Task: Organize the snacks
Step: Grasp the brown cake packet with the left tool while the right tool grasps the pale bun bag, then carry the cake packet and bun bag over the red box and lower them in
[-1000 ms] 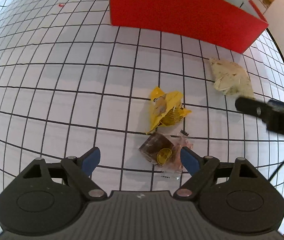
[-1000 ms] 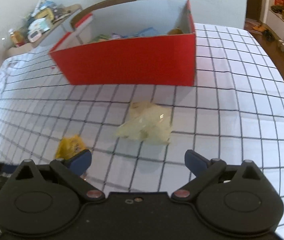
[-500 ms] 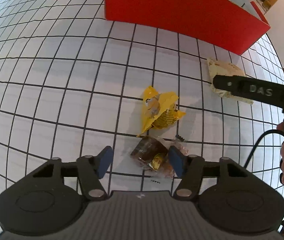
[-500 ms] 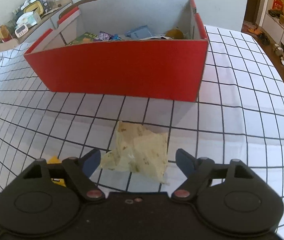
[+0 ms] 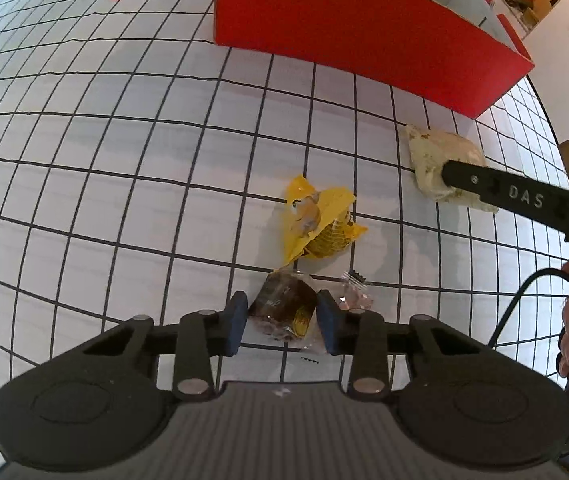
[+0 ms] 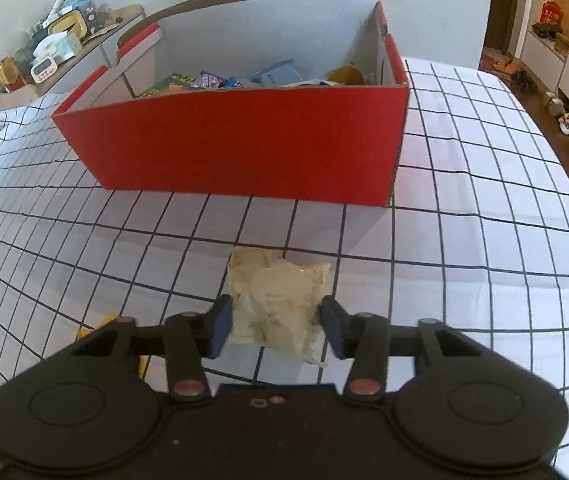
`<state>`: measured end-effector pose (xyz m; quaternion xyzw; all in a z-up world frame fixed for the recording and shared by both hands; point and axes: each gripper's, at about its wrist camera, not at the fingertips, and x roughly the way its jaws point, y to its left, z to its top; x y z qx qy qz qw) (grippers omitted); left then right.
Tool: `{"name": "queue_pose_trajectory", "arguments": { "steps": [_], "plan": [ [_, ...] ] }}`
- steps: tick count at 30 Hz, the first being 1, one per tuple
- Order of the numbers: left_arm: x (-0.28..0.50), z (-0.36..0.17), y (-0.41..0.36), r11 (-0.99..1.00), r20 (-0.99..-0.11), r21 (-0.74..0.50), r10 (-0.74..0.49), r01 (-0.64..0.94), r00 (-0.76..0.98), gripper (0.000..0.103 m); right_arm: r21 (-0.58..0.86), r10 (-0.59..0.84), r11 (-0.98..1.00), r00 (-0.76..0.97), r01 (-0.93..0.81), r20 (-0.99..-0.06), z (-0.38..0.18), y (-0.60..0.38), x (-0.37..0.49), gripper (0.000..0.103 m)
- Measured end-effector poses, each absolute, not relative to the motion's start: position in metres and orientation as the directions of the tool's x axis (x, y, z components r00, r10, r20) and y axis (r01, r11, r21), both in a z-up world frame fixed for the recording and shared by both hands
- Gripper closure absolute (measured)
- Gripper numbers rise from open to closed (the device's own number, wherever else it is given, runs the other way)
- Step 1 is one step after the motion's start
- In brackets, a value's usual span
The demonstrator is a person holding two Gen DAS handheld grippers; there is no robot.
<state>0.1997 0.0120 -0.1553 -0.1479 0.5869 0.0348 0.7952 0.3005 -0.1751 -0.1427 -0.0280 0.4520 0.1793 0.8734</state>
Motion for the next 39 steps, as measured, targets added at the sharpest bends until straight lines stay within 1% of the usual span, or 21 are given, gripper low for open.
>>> {"name": "queue_pose_trajectory", "arguments": {
  "steps": [1, 5, 15, 21, 27, 39],
  "plan": [
    [0.198, -0.154, 0.013, 0.953, -0.942, -0.197, -0.119, -0.229, 0.313, 0.067, 0.119, 0.293, 0.933, 0.527, -0.339, -0.798, -0.141, -0.176, 0.299, 0.069],
    [0.192, -0.147, 0.016, 0.95, -0.934, -0.215, -0.132, -0.227, 0.333, 0.067, 0.144, 0.319, 0.927, 0.523, -0.347, -0.791, -0.135, -0.18, 0.289, 0.07],
    [0.173, -0.117, 0.03, 0.939, -0.908, -0.244, -0.134, -0.242, 0.397, 0.067, 0.172, 0.371, 0.907, 0.538, -0.384, -0.757, -0.103, -0.184, 0.259, 0.07],
    [0.17, -0.086, 0.034, 0.942, -0.884, -0.241, -0.115, -0.233, 0.452, 0.067, 0.209, 0.418, 0.89, 0.543, -0.405, -0.728, -0.08, -0.187, 0.245, 0.07],
    [0.177, -0.05, 0.034, 0.947, -0.85, -0.249, -0.112, -0.205, 0.514, 0.067, 0.223, 0.447, 0.878, 0.559, -0.423, -0.699, -0.058, -0.188, 0.237, 0.07],
    [0.213, 0.009, 0.024, 0.968, -0.784, -0.197, -0.061, -0.155, 0.618, 0.067, 0.203, 0.468, 0.868, 0.609, -0.453, -0.641, -0.014, -0.182, 0.246, 0.07]
  ]
}}
